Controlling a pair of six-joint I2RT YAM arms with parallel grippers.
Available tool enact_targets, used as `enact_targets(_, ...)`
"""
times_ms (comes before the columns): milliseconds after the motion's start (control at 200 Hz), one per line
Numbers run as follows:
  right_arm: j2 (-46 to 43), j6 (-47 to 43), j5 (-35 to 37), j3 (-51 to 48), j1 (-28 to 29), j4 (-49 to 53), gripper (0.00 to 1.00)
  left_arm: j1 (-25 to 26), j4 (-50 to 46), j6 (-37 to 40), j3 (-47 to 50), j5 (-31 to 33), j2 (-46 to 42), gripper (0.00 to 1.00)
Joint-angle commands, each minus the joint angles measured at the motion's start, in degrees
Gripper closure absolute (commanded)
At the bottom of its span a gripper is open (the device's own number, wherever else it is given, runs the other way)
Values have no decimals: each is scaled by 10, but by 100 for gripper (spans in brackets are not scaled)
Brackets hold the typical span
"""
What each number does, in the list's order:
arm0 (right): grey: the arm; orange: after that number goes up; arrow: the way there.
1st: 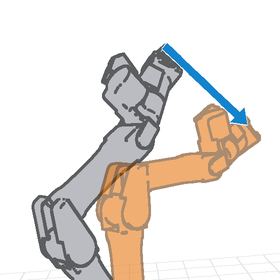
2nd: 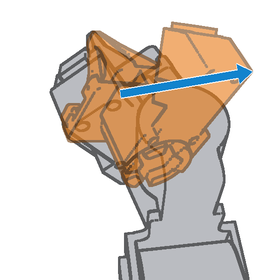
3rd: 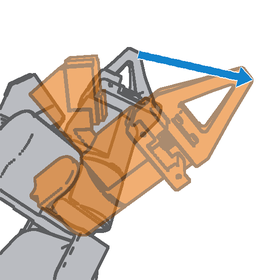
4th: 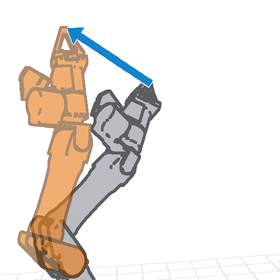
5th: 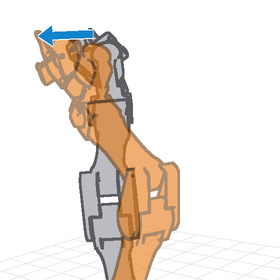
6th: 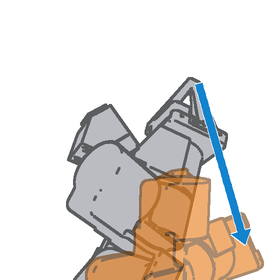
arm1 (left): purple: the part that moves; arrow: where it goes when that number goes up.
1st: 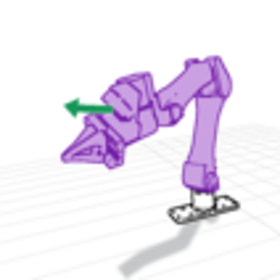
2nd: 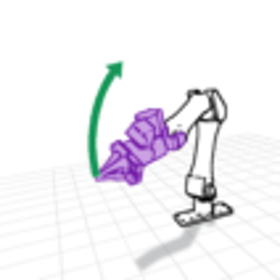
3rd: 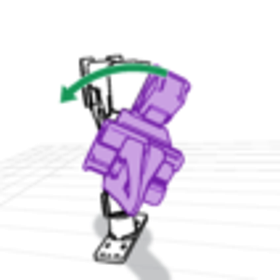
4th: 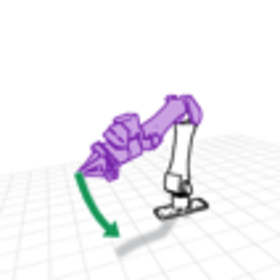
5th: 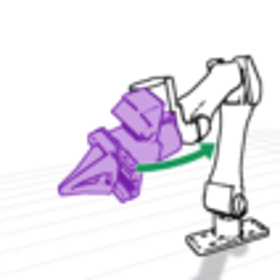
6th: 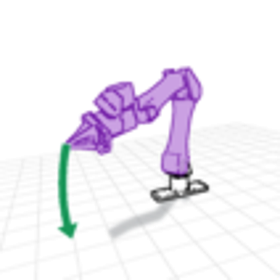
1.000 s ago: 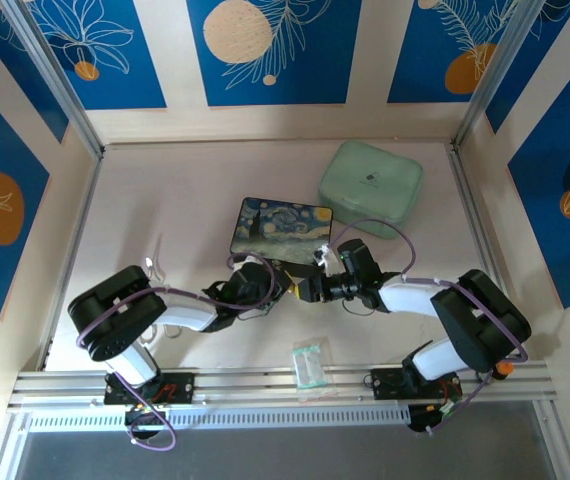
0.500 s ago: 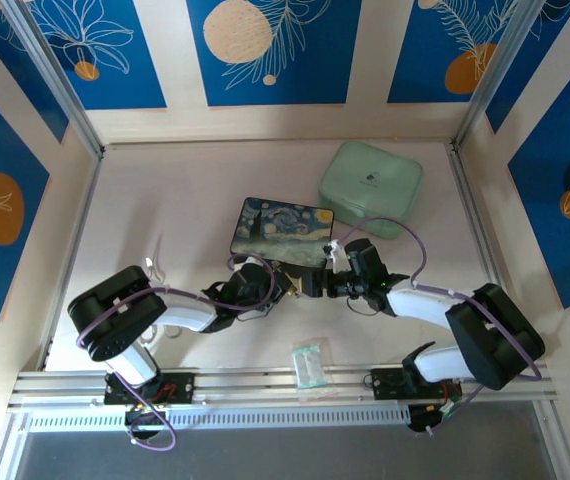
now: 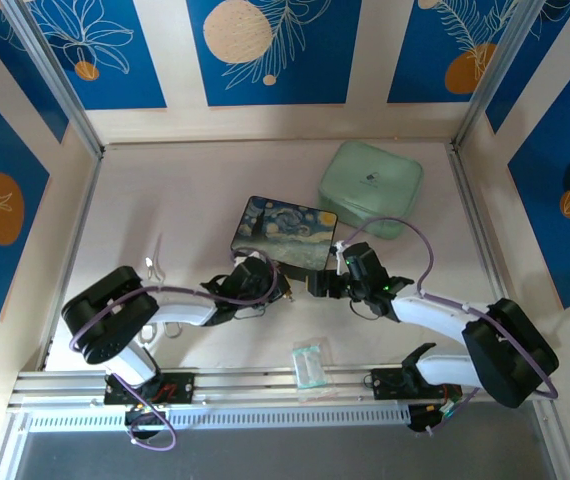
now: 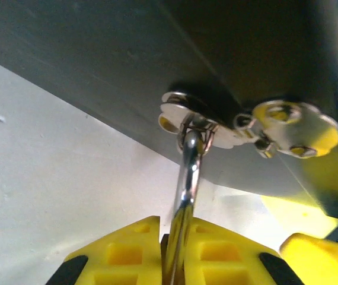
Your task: Unlock the padlock with the key
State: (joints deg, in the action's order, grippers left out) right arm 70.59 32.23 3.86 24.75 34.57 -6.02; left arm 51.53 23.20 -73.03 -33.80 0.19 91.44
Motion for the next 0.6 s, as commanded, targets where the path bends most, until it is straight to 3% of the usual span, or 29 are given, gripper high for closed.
enact_targets(0,-5,19,36,16,8,18,34,-8,-170,84,-18,-3,-2,96)
enact_targets(145,12,24,66,30,26,23,34,-8,-236,128,-38,36,-1,91)
enact_targets(390,36,39,73,27,60,-4,37,-7,-224,142,-36,43,20,88)
enact_targets(595,43,53,76,21,61,-8,38,-2,-304,171,-64,110,24,84)
